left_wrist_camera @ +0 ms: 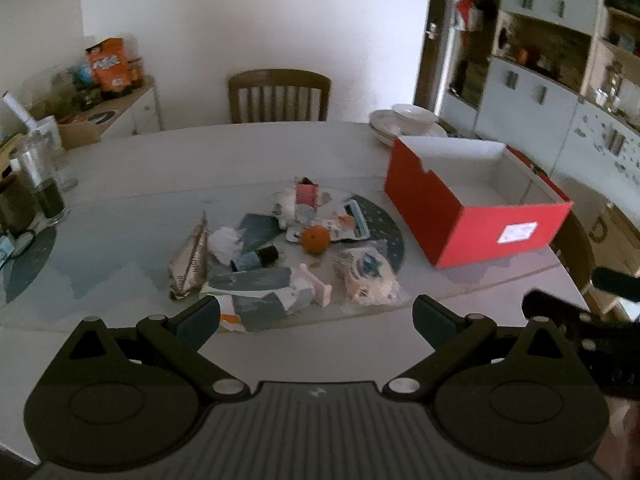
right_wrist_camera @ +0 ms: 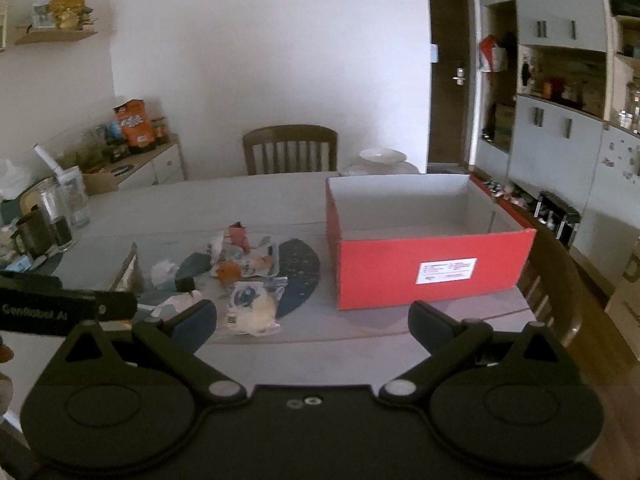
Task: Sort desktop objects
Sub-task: 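Grasp the gold foil snack bag with the left tool while the right tool grasps the blueberry-print bag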
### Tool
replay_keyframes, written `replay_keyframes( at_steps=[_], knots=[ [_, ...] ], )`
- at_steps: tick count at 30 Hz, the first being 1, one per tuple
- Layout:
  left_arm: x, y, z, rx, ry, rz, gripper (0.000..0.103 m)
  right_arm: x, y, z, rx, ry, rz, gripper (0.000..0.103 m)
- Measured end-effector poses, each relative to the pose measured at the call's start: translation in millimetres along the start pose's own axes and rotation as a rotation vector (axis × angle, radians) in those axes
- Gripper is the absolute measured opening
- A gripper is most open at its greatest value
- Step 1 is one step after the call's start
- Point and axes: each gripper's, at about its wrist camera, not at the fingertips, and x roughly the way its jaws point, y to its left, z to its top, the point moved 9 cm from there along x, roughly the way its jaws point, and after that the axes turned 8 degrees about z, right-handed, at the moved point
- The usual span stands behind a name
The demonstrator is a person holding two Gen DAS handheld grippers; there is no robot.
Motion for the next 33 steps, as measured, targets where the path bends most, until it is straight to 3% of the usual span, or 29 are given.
replay_keyframes(
  at_steps=[6,19,33],
  knots=[
    [9.1,7.3,5.7,-0.001,0.002,0.022,0.103,8.7,4.1,3.6,-0.014,0.015,0.043,0.102],
    [66.6,49.7,36.8,0.05,-0.032,0.069,0.103,64.3,14.9,10.8,-0.028,0.068,0.033,0.102],
    [151.2,93.7,40.8,0.098,0.067,0.074,0.103,155.3,30.4,0.6,-0.012,0.201,0.005,0.096]
  ],
)
